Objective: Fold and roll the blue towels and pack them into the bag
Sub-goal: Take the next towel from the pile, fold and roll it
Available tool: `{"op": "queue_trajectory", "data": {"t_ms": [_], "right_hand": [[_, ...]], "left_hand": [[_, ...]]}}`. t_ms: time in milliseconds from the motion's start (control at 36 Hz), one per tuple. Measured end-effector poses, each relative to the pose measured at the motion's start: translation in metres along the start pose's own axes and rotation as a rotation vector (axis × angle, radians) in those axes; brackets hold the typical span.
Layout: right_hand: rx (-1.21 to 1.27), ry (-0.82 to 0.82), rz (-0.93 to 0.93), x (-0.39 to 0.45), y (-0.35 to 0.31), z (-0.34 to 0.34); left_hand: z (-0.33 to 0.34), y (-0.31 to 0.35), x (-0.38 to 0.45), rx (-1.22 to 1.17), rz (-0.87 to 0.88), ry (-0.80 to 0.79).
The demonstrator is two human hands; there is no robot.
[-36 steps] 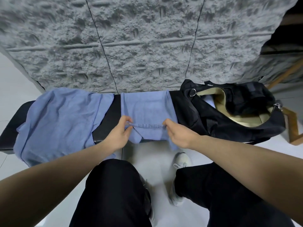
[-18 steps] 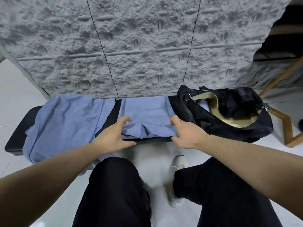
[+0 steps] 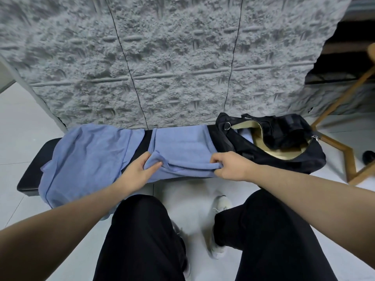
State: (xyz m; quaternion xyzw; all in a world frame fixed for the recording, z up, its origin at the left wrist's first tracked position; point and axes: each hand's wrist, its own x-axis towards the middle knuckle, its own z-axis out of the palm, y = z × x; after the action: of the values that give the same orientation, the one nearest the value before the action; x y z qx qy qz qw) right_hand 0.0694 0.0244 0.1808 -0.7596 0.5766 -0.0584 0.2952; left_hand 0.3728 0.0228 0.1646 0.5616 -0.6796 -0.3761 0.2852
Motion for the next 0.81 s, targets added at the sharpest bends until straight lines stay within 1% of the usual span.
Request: {"op": "queue_trajectory", "data": {"t_ms": [83, 167, 250, 389, 583, 722, 806], "right_hand": [[0.004, 0.063, -0.034, -0.004, 0.001, -0.003], [0.147, 0.089, -0.058, -0.009, 0.001, -0.005], [0.271, 0.112, -0.064, -0.013, -0.001, -0.007], [0.286, 0.149, -0.053, -0.015, -0.003, -0.008], [0.328, 0.068, -0.001, -0.022, -0.011, -0.008], [0.307, 0.052, 0.048, -0.018, -0.016, -0.009], [0.265, 0.088, 0.067, -0.011, -0.017, -0.012]], "left_hand": [[-0.005, 0.005, -0.006, 0.019, -0.003, -0.008], [-0.011, 0.011, -0.013, -0.003, -0.016, -0.027], [-0.016, 0.016, -0.018, -0.032, -0.043, -0.007], [-0.022, 0.019, -0.020, -0.026, -0.090, 0.002], [-0.027, 0.020, -0.022, 0.014, -0.217, 0.049], [-0.026, 0.022, -0.020, -0.023, -0.229, 0.056], [-0.023, 0.024, -0.013, -0.059, -0.215, 0.111]]}}
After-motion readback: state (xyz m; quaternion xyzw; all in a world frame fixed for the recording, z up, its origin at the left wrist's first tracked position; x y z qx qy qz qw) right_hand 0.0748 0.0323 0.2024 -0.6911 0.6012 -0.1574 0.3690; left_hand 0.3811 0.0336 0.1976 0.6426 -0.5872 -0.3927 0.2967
